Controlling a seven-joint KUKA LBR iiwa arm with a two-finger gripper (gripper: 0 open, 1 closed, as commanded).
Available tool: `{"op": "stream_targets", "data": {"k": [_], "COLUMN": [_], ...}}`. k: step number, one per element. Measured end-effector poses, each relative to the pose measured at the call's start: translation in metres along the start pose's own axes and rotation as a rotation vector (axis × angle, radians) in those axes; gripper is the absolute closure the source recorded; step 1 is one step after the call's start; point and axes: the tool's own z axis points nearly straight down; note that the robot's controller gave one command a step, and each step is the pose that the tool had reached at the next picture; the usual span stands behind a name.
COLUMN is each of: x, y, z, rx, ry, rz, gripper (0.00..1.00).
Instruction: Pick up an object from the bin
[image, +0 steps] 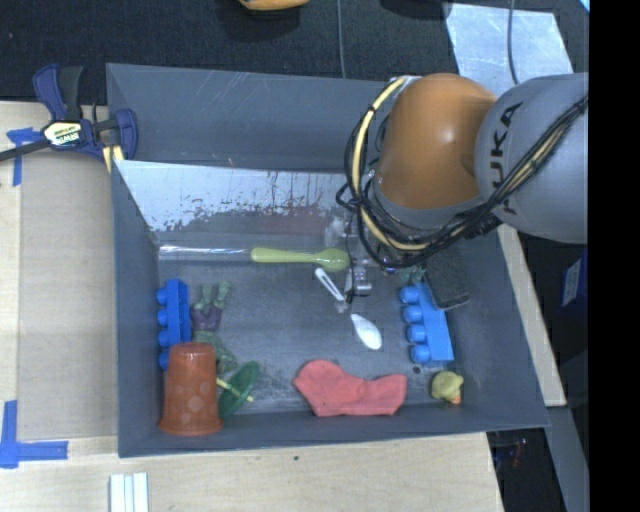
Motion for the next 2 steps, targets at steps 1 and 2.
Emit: {"op": "stream_targets", "data": {"k": [1,2], "x": [-0.002,0.034], "y": [0.000,-0.010], "z": [-0.004,-0.004], "rx": [0.000,-0.001], "ry": [-0.008,-0.009], "rz": [0.001,0.005], "gripper": [0.00,0.00]}}
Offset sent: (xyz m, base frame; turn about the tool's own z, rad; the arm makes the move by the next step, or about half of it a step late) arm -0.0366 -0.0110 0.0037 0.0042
